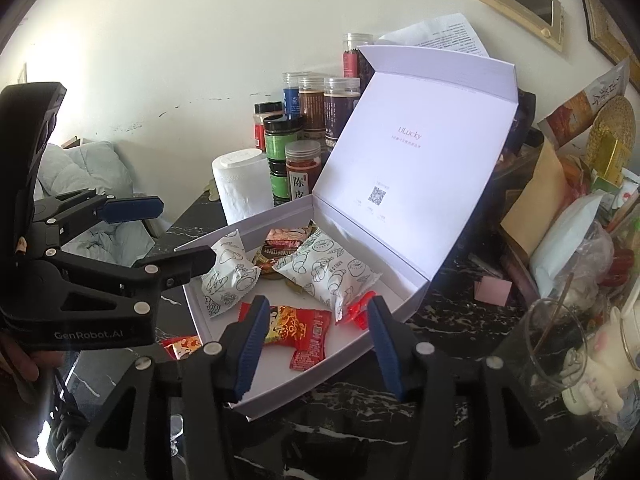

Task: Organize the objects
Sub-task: 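Withdraw both tools from the box toward the items on the table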

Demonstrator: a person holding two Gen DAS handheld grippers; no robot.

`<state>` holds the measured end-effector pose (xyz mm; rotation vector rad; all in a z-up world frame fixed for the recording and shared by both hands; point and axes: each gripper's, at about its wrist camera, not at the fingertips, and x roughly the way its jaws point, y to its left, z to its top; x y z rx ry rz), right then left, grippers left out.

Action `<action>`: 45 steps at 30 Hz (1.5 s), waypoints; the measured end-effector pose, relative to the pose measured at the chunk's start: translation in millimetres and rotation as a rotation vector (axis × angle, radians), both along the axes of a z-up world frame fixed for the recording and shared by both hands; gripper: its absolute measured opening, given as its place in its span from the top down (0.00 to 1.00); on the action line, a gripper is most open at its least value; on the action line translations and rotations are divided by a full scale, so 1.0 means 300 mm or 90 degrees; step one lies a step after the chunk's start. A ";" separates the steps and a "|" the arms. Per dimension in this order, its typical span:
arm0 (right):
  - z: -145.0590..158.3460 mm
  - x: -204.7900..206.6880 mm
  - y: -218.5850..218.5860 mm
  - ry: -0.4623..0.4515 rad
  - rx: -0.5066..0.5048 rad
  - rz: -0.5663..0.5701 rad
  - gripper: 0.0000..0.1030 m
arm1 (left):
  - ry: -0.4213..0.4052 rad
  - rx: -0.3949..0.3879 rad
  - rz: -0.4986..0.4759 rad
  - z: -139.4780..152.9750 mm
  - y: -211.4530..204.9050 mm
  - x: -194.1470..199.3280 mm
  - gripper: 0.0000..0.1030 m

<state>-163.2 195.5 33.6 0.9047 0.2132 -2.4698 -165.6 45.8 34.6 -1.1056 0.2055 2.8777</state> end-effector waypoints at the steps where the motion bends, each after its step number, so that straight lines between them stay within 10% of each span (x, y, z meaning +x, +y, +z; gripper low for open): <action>1: 0.008 0.014 0.000 0.005 0.000 -0.001 0.47 | 0.002 0.002 0.001 0.008 -0.002 0.014 0.24; 22: 0.065 0.284 0.001 0.028 -0.004 -0.028 0.34 | 0.045 0.021 0.036 0.084 -0.050 0.292 0.13; 45: -0.126 0.479 -0.078 -0.037 -0.031 0.020 0.34 | -0.015 0.058 0.070 -0.086 -0.152 0.510 0.12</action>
